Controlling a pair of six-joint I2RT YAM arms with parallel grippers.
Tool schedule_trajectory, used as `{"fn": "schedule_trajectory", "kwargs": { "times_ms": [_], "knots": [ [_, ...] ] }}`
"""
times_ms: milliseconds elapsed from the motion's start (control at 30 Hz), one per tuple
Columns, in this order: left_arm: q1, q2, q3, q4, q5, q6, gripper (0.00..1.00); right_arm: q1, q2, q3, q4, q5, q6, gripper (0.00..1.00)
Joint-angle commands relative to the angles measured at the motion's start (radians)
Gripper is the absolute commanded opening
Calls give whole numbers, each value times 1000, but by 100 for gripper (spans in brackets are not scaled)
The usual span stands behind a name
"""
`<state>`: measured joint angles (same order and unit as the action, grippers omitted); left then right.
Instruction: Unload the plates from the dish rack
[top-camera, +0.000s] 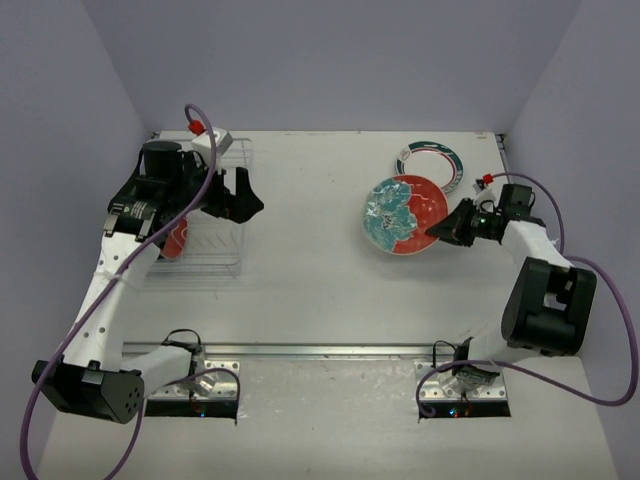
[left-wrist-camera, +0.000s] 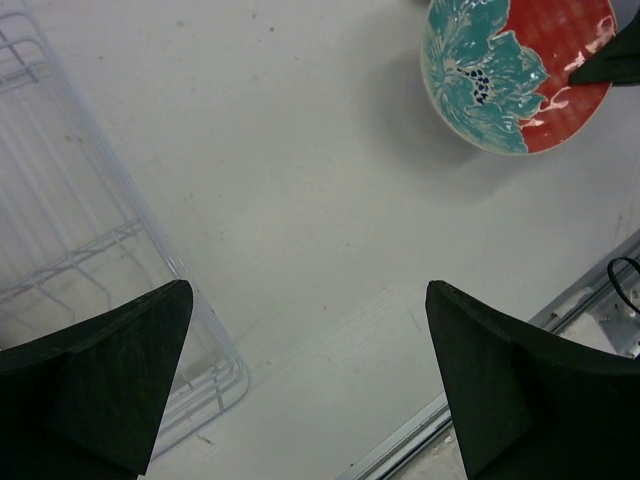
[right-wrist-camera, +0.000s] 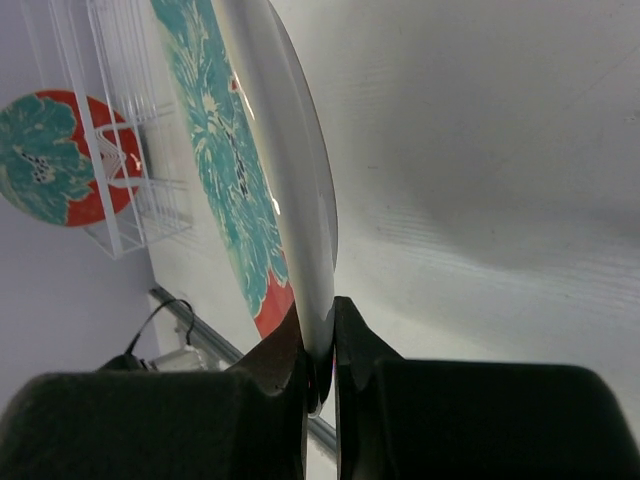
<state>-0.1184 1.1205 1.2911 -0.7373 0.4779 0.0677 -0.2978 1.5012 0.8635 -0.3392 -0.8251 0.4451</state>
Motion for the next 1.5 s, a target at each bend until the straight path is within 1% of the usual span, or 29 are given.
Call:
{"fn": "schedule_trajectory", "kwargs": {
  "times_ms": [0,133,233,300,433,467,533,567,600,667,700,733,767,800,833,933,1067,1233,1467],
  "knots": [
    [-6,-3,11,80,-121,-89,100,55,43,26,326,-67,268,0],
    [-6,-45,-1,103,-181,-97,100,145,117,53,434,30,410,0],
    [-6,-68,-8,104,-191,-75,100,178,172,69,495,35,493,0],
    [-6,-80,-13,102,-196,-69,100,182,203,84,503,16,498,0],
    [-6,-90,-19,93,-199,-32,100,168,199,88,431,-34,393,0],
    [-6,-90,-19,91,-198,-32,100,155,192,86,426,-64,385,0],
    [-6,-97,-23,90,-191,-23,100,94,178,76,353,-159,294,0],
    [-6,-97,-26,90,-186,-22,100,86,177,73,314,-169,261,0],
    [-6,-100,-29,96,-177,-17,100,34,174,70,257,-198,199,0],
    [-6,-100,-33,104,-157,-15,100,-21,175,83,157,-229,85,0],
    [-6,-99,-35,105,-144,-14,100,-32,185,110,62,-233,-15,0],
    [-6,-95,-35,109,-137,-14,100,-46,193,126,9,-232,-65,0],
    [-6,-93,-33,111,-132,-14,100,-54,213,144,-85,-229,-161,0],
    [-6,-89,-35,111,-127,-14,100,-58,217,163,-101,-229,-178,0],
    [-6,-82,-31,111,-125,-19,100,-59,240,198,-183,-216,-255,0],
    [-5,-75,-26,109,-128,-24,100,-69,291,258,-326,-185,-400,0],
    [-6,-88,-27,101,-140,-19,100,-101,343,311,-375,-143,-469,0],
    [-5,-104,-30,82,-157,10,100,-168,471,437,-546,-160,-635,0],
    [-6,-100,-38,95,-150,10,100,-245,556,525,-630,-144,-721,0]
  ]
}}
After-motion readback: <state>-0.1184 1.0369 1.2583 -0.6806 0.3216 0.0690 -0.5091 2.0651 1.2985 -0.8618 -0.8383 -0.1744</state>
